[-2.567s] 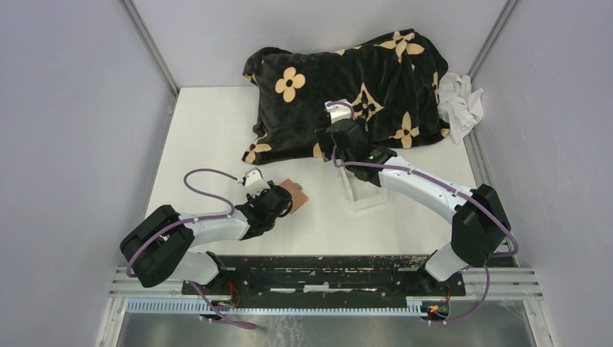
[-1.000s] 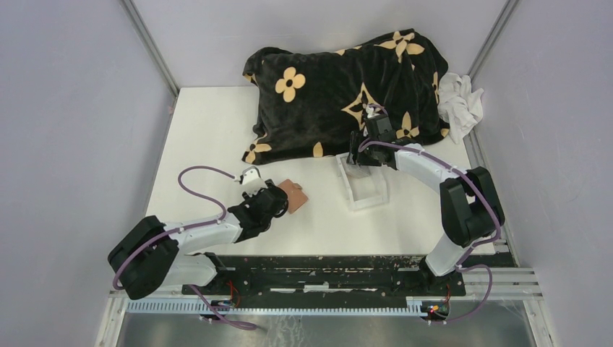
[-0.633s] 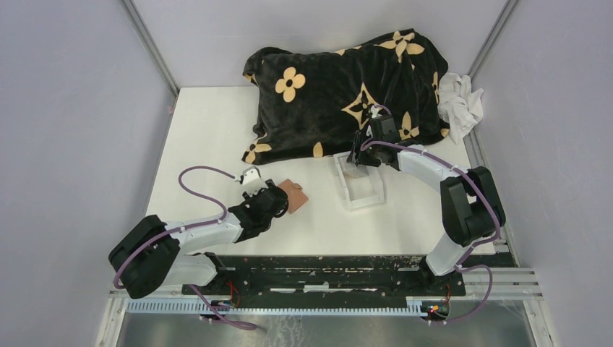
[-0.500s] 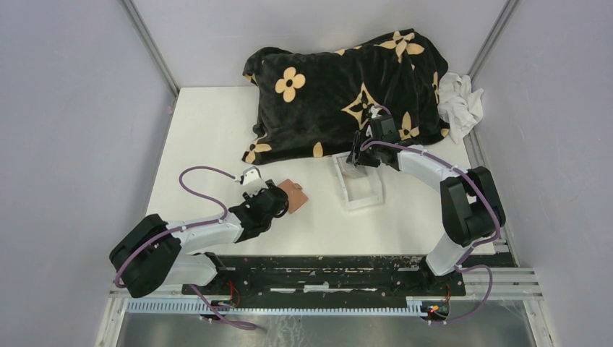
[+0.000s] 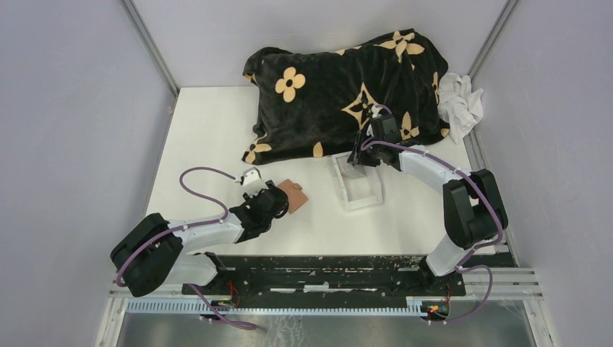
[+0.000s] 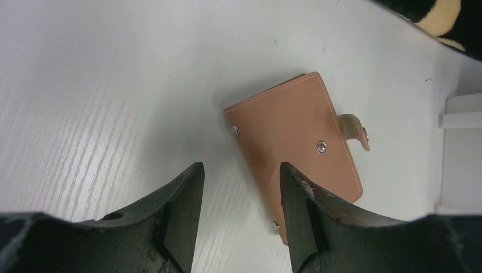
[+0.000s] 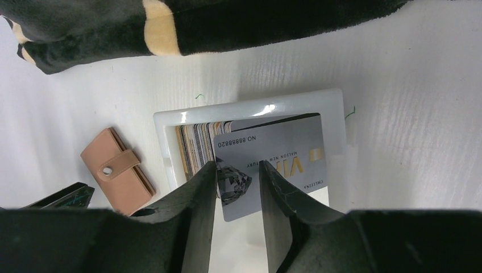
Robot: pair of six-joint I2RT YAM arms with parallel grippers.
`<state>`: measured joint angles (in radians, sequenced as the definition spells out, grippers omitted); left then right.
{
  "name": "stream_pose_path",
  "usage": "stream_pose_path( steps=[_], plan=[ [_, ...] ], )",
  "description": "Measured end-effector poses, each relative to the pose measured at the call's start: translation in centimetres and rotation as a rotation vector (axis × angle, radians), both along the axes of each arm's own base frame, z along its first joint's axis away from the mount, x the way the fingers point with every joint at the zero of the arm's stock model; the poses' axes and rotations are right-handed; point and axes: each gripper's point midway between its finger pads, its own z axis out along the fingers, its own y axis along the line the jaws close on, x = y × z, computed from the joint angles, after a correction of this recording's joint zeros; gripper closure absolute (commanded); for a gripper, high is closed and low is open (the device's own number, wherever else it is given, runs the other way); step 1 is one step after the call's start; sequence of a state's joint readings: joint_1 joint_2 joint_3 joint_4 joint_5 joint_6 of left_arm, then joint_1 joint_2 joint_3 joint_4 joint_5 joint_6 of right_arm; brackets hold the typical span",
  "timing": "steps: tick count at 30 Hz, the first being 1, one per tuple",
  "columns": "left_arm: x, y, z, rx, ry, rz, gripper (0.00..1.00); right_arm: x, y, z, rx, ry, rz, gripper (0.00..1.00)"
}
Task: Put the credit cards into the card holder
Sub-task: Pick up the credit card from the storage box.
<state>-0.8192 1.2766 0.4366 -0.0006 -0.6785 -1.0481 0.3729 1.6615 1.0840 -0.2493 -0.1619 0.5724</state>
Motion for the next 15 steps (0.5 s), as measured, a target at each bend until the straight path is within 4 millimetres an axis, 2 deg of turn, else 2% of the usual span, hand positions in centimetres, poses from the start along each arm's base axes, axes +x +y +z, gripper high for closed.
stream_pose_path(
  steps=[7, 15],
  plan=[
    [0.0, 0.0, 0.0, -0.003, -0.002, -0.001, 0.41, -0.3, 0.1, 0.6, 0.002, -0.007, 0.005, 0.66],
    [0.0, -0.1, -0.1, -0.003, 0.0, -0.002, 0.41, -1.3, 0.3, 0.9, -0.086, -0.015, 0.038, 0.72]
  ],
)
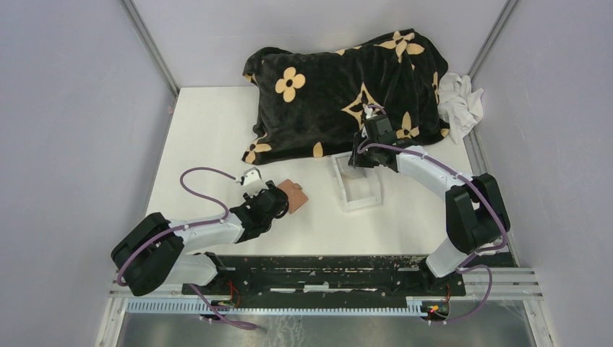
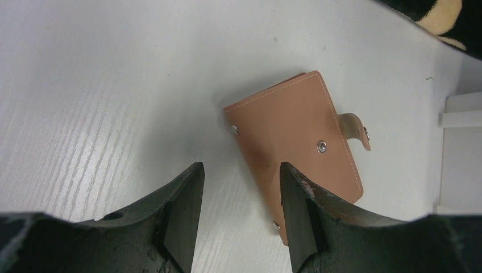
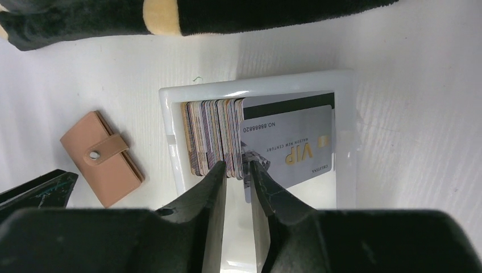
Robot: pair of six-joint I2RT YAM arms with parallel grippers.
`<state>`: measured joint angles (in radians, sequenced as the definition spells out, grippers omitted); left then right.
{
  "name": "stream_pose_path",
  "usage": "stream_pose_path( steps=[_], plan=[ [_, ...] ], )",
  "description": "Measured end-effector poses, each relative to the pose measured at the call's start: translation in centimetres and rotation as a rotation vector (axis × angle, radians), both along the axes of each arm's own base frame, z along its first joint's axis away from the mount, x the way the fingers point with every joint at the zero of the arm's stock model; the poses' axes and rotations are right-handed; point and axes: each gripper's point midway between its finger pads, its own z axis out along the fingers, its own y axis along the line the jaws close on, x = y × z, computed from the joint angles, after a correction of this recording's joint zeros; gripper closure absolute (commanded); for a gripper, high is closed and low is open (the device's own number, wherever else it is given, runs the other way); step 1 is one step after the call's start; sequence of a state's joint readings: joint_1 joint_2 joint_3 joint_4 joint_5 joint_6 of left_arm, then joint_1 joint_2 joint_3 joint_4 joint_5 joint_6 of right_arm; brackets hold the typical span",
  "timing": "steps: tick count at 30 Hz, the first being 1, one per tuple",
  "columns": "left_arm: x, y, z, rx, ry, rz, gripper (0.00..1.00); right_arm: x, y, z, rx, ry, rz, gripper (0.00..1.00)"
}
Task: Put the credit cards into the card holder
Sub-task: Pick up the credit card from the storage box.
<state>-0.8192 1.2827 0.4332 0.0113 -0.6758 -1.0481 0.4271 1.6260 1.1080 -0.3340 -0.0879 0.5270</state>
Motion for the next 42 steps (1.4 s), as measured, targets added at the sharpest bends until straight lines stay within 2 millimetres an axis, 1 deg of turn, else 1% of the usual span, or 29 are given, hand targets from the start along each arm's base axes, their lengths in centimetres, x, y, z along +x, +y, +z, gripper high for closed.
stream_pose_path(
  steps=[2, 6, 7, 8, 11, 16, 22, 23, 29, 35, 42],
  plan=[
    [0.0, 0.0, 0.0, 0.0, 0.001, -0.001, 0.41, -0.1, -0.1, 0.1, -0.017, -0.002, 0.004, 0.67],
    [-0.1, 0.0, -0.1, 0.001, 0.002, -0.001, 0.41, -0.4, -0.4, -0.2, -0.06, 0.002, 0.007, 0.48],
    [-0.1, 0.0, -0.1, 0.001, 0.003, -0.001, 0.41, -0.5, -0.5, -0.3, -0.071, 0.004, 0.007, 0.44],
    [-0.1, 0.0, -0.1, 0.001, 0.003, -0.001, 0.41, -0.5, -0.6, -0.4, -0.079, 0.003, 0.004, 0.43],
    [-0.1, 0.0, -0.2, 0.0, 0.003, -0.002, 0.41, -0.5, -0.7, -0.4, -0.091, -0.002, 0.005, 0.42],
    [-0.2, 0.2, -0.3, 0.003, 0.005, -0.001, 0.41, 0.0, -0.6, -0.3, -0.091, -0.007, 0.001, 0.43],
    [-0.3, 0.3, -0.5, 0.005, 0.007, -0.002, 0.41, 0.2, -0.4, -1.6, -0.085, 0.027, -0.008, 0.49],
    [-0.3, 0.3, -0.5, 0.005, 0.007, -0.002, 0.41, 0.3, -0.4, -1.6, -0.075, 0.028, -0.012, 0.51],
    [-0.3, 0.2, -0.5, 0.005, 0.007, -0.002, 0.41, 0.7, -0.2, -1.3, -0.033, 0.028, -0.032, 0.74],
    [-0.2, 0.1, -0.4, 0.0, 0.005, -0.003, 0.41, 1.0, -0.1, -1.0, -0.016, 0.024, -0.045, 0.76],
    [-0.2, 0.1, -0.4, -0.004, 0.002, -0.004, 0.41, 0.9, 0.0, -0.5, -0.006, 0.019, -0.045, 0.76]
  ],
)
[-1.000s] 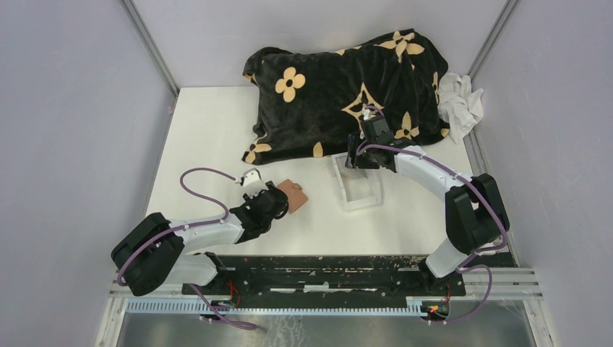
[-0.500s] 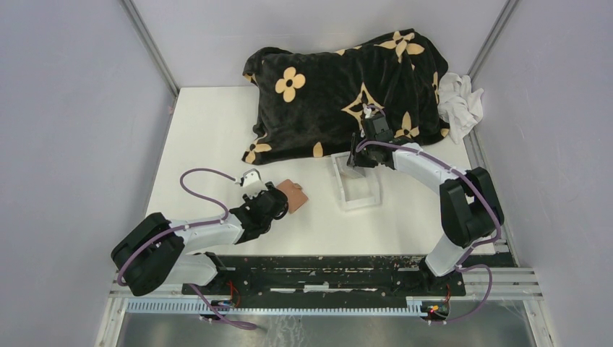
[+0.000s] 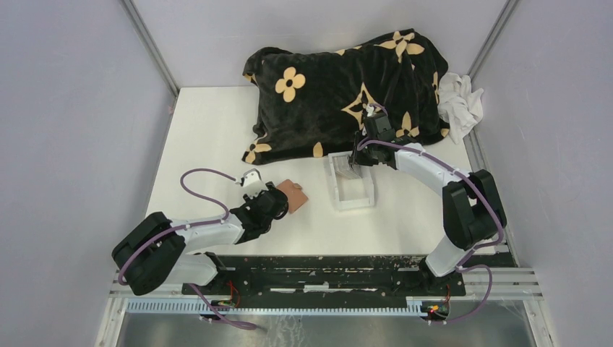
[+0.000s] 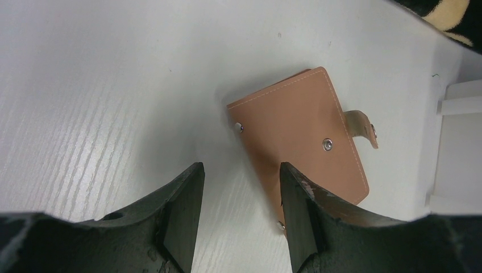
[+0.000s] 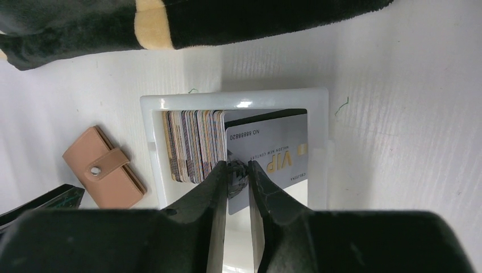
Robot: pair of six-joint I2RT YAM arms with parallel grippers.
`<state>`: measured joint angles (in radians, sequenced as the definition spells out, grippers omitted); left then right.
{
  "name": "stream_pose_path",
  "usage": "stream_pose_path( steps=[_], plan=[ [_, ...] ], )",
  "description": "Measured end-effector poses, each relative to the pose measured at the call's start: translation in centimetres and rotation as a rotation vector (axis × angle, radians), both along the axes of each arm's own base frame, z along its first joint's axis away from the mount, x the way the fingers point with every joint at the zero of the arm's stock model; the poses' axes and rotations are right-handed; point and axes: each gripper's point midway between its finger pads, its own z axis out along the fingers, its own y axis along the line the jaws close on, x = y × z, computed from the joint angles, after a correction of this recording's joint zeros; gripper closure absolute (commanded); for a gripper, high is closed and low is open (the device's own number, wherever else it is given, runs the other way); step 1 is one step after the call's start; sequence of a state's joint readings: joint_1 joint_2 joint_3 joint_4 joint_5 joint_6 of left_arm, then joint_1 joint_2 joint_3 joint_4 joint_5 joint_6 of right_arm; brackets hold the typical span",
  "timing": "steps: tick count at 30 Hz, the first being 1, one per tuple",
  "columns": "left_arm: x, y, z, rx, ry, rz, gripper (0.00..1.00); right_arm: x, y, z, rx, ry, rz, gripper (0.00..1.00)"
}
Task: Put the credit cards into the card holder
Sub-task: Pick up the credit card from the storage box.
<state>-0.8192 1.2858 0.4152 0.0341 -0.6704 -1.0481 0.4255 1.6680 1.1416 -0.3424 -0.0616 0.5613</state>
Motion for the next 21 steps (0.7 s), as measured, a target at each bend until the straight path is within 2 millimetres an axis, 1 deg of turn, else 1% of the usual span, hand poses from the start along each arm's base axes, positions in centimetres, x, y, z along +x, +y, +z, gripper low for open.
stream_pose_path(
  steps=[7, 12, 16, 17, 18, 21],
  plan=[
    [0.0, 0.0, -0.4, 0.007, 0.008, -0.001, 0.41, -0.3, 0.1, 1.1, 0.015, -0.014, 0.006, 0.76],
    [0.0, -0.1, -0.4, 0.005, 0.007, -0.001, 0.41, -0.4, 0.2, 1.1, 0.015, -0.012, 0.008, 0.79],
    [0.0, -0.1, -0.4, 0.003, 0.005, -0.001, 0.41, -0.5, 0.1, 1.0, 0.007, -0.011, 0.008, 0.88],
    [0.0, -0.1, -0.4, 0.003, 0.005, -0.001, 0.41, -0.5, -0.1, 1.0, -0.001, -0.011, 0.007, 0.95],
    [0.0, -0.1, -0.4, 0.003, 0.005, -0.001, 0.41, -0.5, -0.2, 0.9, -0.01, -0.011, 0.005, 0.98],
    [0.0, -0.1, -0.4, 0.002, 0.004, -0.001, 0.41, -0.6, -1.0, 0.7, -0.052, -0.013, -0.004, 0.99]
  ],
)
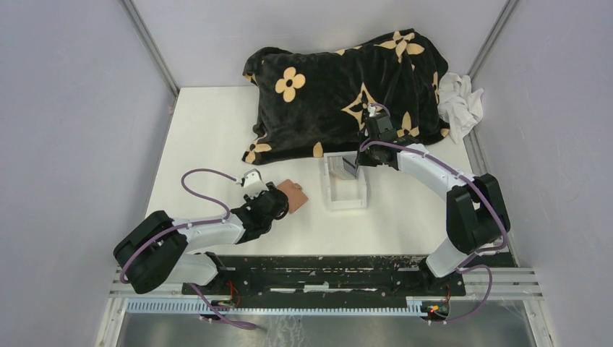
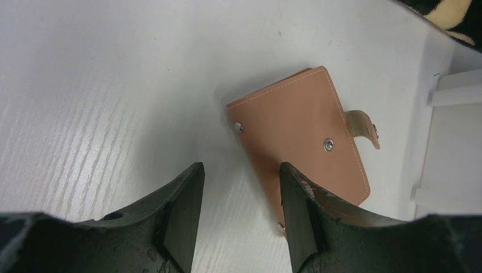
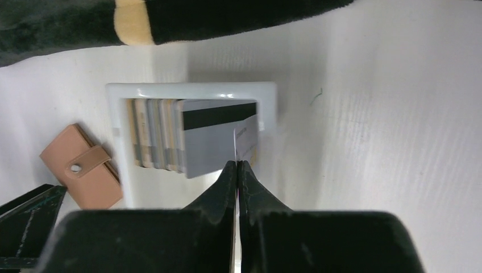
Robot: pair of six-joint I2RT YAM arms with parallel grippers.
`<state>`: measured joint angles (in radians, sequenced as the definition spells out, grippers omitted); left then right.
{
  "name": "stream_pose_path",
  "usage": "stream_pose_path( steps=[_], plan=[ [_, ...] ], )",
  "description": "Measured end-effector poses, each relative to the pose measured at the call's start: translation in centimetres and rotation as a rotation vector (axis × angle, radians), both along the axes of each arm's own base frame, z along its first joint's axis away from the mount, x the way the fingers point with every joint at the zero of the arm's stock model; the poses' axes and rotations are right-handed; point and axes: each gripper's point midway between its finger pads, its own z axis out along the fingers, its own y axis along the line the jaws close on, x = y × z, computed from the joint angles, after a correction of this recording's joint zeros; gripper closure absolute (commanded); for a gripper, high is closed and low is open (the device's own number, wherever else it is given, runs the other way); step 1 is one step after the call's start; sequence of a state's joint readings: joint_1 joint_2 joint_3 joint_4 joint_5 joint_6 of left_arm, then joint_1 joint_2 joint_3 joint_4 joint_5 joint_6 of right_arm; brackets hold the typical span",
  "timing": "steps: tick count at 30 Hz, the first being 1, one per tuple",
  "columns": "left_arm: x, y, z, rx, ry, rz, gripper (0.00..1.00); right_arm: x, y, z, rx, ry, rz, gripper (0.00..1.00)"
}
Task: Put the credit cards into the card holder
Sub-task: Pick up the credit card from the storage box.
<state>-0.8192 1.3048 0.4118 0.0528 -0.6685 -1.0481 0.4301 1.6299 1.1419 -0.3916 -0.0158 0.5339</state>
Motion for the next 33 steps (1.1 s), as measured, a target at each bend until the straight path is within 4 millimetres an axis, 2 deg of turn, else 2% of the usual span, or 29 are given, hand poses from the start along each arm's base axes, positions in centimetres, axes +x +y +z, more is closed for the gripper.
stream_pose_path(
  steps=[3, 11, 14, 18, 20, 26, 29, 33],
  plan=[
    [0.0, 0.0, 0.0, -0.002, -0.001, 0.0, 0.41, -0.2, -0.8, 0.0, -0.039, -0.001, -0.012, 0.99],
    [0.0, 0.0, 0.0, -0.002, 0.0, -0.001, 0.41, -0.7, -1.4, 0.7, -0.137, -0.026, 0.014, 0.99],
    [0.0, -0.1, 0.1, -0.003, -0.001, -0.003, 0.41, -0.7, -1.8, 1.6, -0.17, -0.05, 0.019, 0.99],
    [0.0, -0.2, 0.6, 0.004, -0.009, -0.024, 0.41, -0.8, -2.5, 4.0, -0.203, -0.106, 0.022, 0.99],
    [0.1, -0.4, 1.3, 0.0, -0.02, -0.038, 0.39, -0.8, -2.7, 5.6, -0.209, -0.142, 0.026, 0.99],
    [0.5, -1.2, 4.3, -0.033, -0.085, -0.1, 0.26, -1.8, -2.1, 10.0, -0.188, -0.229, 0.078, 0.99],
    [0.3, -2.3, 6.2, -0.066, -0.124, -0.179, 0.24, -3.1, -0.9, 11.0, -0.152, -0.237, 0.142, 0.99],
    [-0.2, -4.3, 8.6, -0.121, -0.176, -0.313, 0.24, -5.4, 1.4, 11.2, -0.073, -0.214, 0.251, 0.99]
  ],
)
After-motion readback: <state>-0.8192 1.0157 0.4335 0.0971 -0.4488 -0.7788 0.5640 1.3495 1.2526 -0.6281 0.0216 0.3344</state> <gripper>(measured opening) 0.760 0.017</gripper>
